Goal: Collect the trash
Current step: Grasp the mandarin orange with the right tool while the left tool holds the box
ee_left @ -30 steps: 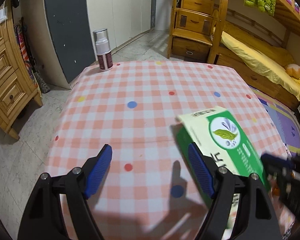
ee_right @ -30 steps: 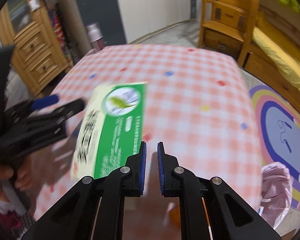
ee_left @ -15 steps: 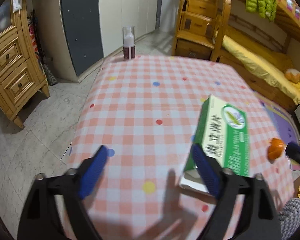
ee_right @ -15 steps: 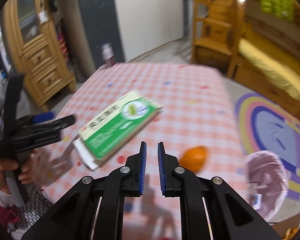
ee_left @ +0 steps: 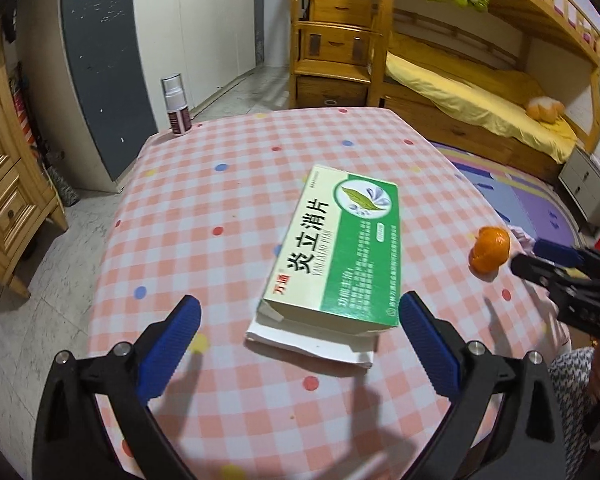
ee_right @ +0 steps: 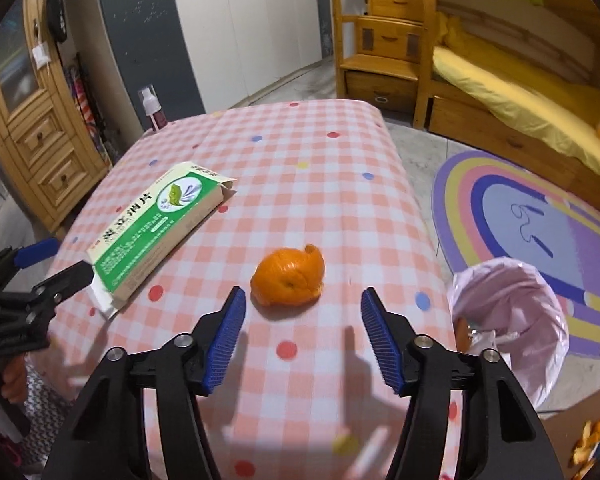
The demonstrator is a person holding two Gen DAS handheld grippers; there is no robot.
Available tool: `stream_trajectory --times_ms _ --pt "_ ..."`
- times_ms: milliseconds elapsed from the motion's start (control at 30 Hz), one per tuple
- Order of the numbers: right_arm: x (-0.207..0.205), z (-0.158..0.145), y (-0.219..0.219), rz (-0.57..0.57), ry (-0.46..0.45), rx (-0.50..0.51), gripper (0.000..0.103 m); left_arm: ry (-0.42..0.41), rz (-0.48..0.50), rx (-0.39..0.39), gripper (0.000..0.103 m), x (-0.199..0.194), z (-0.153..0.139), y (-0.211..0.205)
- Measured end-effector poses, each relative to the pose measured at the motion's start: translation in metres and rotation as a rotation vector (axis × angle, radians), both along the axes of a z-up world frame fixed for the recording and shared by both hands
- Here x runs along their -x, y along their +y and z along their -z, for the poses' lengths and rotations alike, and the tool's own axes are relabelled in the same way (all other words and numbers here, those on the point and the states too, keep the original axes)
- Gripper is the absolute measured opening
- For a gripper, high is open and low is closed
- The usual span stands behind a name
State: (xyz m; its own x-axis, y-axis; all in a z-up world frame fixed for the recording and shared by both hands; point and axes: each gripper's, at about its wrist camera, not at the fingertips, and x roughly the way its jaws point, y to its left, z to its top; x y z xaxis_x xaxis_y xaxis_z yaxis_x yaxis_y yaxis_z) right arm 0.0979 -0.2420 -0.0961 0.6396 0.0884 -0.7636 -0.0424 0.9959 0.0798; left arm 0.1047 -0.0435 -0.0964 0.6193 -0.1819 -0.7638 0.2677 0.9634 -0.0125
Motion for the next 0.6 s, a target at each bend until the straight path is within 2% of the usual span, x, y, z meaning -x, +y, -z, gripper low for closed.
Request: stream_trajectory --times_ms 133,233,333,600 --pt "-0.018 0.009 0.002 -0.018 0.019 -0.015 0.054 0.012 0.008 0.000 0.096 -0.003 0.004 -0.004" --pt "-0.021 0.014 0.002 -0.030 0.039 -0.049 0.036 0.012 0.023 -0.009 0.096 -0.001 0.007 -0.009" --pt "-0.009 0.004 0.003 -0.039 0.012 -0.028 0.028 0.004 0.036 -0.019 0.096 0.000 0.006 -0.011" --pt "0.025 -0.027 -0.001 -0.016 -0.042 -0.027 0.027 0.015 0.073 -0.055 0.096 -0.012 0.012 -0.024"
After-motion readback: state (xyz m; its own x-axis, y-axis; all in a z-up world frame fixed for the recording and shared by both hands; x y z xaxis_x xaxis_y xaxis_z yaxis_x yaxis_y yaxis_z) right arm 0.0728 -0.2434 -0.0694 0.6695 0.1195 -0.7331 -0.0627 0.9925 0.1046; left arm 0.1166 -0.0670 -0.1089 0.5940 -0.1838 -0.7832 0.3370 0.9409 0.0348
